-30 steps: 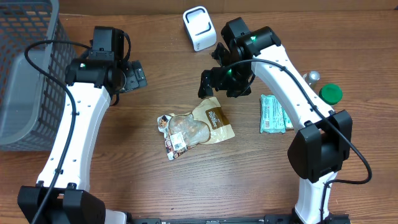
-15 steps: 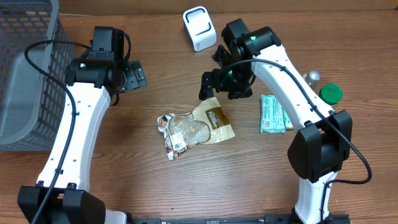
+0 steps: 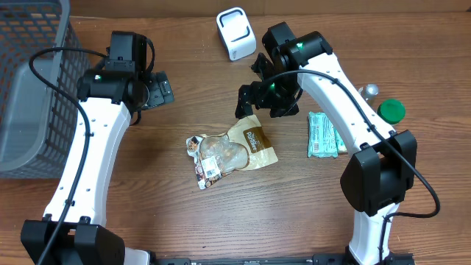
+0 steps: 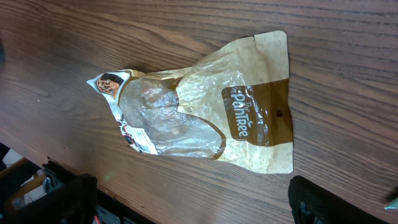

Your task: Scan the item barcode

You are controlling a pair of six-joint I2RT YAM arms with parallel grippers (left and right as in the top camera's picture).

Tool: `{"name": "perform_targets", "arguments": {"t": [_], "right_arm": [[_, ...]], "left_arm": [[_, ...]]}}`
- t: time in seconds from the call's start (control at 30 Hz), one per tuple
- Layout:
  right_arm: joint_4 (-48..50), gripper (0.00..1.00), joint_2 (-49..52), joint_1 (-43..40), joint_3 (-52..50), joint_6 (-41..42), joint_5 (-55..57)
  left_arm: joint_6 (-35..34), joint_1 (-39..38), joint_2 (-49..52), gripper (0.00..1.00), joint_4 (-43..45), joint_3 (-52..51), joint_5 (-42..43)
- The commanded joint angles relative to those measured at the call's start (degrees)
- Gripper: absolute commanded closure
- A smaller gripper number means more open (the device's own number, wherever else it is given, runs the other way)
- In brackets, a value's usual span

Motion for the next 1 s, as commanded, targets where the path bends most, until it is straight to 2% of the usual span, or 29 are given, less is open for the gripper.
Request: {"name": "perform_targets", "arguments": {"t": [0.0, 0.57, 0.77, 0.97], "right_arm": [[0.1, 0.05, -0.2, -0.2, -0.2, -0.1, -0.5], [-0.3, 0.04, -0.2, -0.2, -0.2, -0.1, -0.5], [-0.4, 0.00, -0.2, -0.2, -0.2, -0.1, -0.3], [-2.2, 0.00, -0.2, -0.2, -0.2, -0.1, 3.8]], "left_arm": [[1.5, -0.2, -0.1, 0.00, -0.1, 0.6, -0.2], [1.5, -0.2, -0.1, 0.00, -0.1, 0.6, -0.2], [1.5, -0.2, -0.1, 0.01, -0.1, 0.6, -0.2], [1.5, -0.2, -0.1, 0.00, -0.1, 0.6, -0.2]]}}
